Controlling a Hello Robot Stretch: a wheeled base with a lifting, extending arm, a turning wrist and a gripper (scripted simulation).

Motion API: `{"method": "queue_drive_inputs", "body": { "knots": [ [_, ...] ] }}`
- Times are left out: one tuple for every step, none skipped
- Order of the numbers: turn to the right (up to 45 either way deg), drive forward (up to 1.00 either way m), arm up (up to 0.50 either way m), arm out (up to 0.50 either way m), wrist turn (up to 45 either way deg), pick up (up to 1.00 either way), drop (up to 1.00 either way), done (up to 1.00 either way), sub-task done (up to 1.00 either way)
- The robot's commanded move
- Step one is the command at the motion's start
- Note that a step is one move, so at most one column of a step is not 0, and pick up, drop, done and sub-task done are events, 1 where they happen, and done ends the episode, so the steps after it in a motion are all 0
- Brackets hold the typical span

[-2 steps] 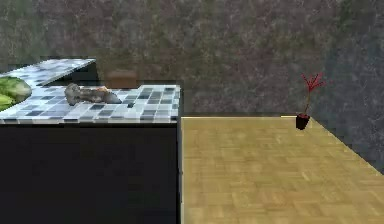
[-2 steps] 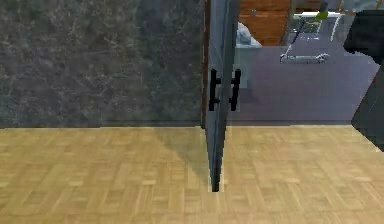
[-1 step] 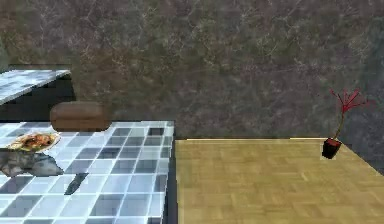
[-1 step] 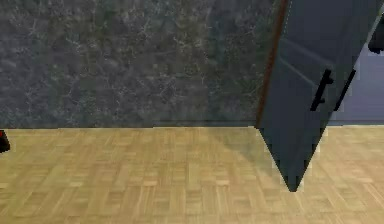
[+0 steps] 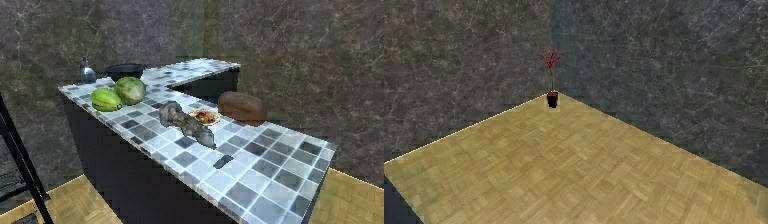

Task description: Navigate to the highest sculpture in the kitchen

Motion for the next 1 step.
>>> {"method": "queue_drive_inputs", "body": {
  "knots": [
    [0.0,0.00,0.00,0.00,0.0,0.00,0.00,1.00,0.00]
  ]
}}
